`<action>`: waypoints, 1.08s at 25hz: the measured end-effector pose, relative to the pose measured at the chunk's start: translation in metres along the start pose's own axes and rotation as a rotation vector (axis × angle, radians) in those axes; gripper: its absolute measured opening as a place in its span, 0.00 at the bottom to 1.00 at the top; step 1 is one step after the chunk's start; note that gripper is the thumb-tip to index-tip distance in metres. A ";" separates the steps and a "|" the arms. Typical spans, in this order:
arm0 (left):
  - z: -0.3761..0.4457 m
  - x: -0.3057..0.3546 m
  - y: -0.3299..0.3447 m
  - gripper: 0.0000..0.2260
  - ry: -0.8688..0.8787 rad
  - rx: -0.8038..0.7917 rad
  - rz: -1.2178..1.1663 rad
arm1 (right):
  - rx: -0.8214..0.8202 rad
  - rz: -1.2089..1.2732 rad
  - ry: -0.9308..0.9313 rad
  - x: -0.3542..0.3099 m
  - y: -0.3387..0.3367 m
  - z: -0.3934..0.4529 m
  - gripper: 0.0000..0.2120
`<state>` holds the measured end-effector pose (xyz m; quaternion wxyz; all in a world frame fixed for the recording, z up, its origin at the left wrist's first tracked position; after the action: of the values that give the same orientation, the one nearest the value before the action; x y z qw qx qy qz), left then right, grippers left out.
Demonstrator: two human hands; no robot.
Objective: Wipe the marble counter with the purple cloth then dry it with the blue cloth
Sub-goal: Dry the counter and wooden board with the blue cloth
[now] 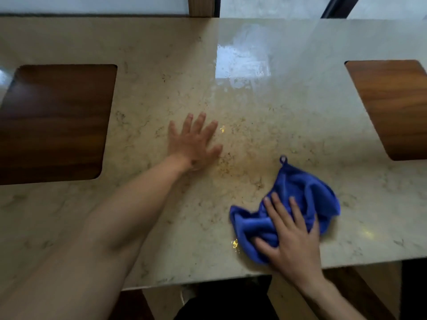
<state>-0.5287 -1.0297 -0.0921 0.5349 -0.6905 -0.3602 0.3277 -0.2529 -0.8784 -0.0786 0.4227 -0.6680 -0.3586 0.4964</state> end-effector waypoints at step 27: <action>0.039 -0.091 0.004 0.37 -0.131 0.194 -0.016 | 0.164 0.108 0.306 -0.053 -0.066 0.599 0.39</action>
<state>-0.6091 -1.0881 -0.0980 0.5773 -0.6096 -0.3662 0.4012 -0.8486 -0.7762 -0.0885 0.4981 -0.7174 -0.2119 0.4386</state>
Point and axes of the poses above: each hand's wrist, its own z-axis towards the middle knuckle, its own y-axis out of the palm, x = y × z, the point moved 8 cm from there along z, towards the middle knuckle, and after that the axes turned 10 degrees about z, right-handed, at the moved point
